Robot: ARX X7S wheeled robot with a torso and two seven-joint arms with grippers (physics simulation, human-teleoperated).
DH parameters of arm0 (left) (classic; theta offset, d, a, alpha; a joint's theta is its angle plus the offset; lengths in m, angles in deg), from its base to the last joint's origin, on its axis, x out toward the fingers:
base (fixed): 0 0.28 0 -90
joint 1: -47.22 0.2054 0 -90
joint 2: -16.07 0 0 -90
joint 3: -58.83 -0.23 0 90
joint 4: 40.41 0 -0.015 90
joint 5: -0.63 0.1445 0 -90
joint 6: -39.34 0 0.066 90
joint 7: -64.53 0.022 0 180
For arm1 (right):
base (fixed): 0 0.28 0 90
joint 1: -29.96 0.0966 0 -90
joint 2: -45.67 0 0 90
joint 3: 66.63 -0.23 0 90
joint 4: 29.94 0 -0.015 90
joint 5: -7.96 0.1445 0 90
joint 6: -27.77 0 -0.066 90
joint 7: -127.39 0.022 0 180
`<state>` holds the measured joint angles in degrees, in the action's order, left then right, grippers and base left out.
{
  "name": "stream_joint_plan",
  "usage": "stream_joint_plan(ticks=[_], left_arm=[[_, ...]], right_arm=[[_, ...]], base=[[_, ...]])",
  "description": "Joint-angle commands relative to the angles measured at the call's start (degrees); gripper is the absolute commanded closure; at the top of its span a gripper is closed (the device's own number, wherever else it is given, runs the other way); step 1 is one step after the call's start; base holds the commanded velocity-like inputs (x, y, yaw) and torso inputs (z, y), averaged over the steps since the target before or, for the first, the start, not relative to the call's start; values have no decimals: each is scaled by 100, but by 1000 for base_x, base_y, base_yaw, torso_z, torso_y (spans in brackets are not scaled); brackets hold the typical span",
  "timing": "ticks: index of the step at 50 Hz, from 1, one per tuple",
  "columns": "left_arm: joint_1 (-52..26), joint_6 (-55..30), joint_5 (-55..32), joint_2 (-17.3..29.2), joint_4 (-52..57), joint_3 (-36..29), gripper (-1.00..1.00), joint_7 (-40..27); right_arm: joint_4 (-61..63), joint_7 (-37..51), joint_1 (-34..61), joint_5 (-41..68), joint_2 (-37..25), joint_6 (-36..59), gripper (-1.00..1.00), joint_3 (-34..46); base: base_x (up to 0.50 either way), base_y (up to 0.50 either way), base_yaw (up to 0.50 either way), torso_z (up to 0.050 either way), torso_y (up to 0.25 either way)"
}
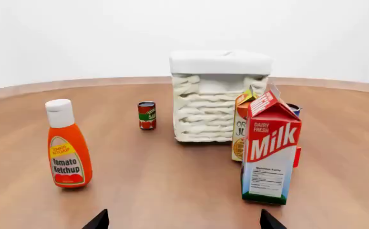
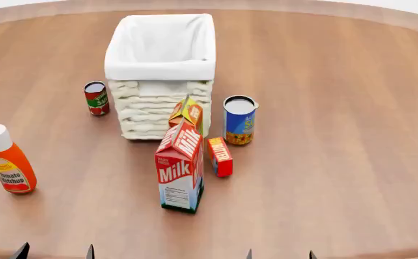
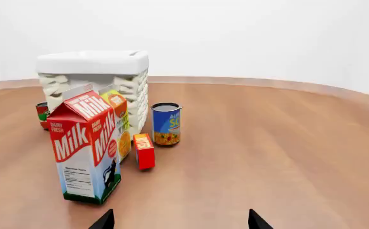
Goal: Pick up the butter and put it in the basket.
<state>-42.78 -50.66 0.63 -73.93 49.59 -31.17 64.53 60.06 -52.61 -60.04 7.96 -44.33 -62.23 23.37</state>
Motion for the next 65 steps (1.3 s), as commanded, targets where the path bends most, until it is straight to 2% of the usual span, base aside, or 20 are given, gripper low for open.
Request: stream_joint_plan(ticks=[1,5,8,12,13,14,16,18,65], left_arm=[[-1,-22,-95,95,22,-109,-100,-109],[-36,111,-164,208,-9,-259,-100,-106],[-138,413,-133,325,-614,-292,-100,-100],[-265,660,157,454,-1049,-426,-100,-232],[-254,708,-93,416,-1023,-360,-100,-142],[-224,462,-314,417,-890,-302,-100,-54],[-302,418,-147,409,-983,-386,-100,-177],[-264,345,-123,416,-867,-429,-100,-210],[-340,525,-164,715,-908,-852,-100,-480]], right_arm=[[59,62,-9,46,-46,50,-100,62],[88,94,80,445,-146,108,-100,58],[-138,131,137,546,-178,23,-100,111],[-271,291,294,428,-237,167,-100,247],[-282,365,307,358,-246,217,-100,283],[-387,353,353,386,-245,162,-100,308],[-524,165,451,452,-308,47,-100,430],[-511,365,506,278,-334,247,-100,469],[-333,667,663,322,-663,472,-100,991]], base=[[0,0,0,0,0],[0,0,0,0,0],[0,0,0,0,0],[0,0,0,0,0],[0,0,0,0,0],[0,0,0,0,0],[0,0,0,0,0],[0,0,35,0,0],[0,0,500,0,0]])
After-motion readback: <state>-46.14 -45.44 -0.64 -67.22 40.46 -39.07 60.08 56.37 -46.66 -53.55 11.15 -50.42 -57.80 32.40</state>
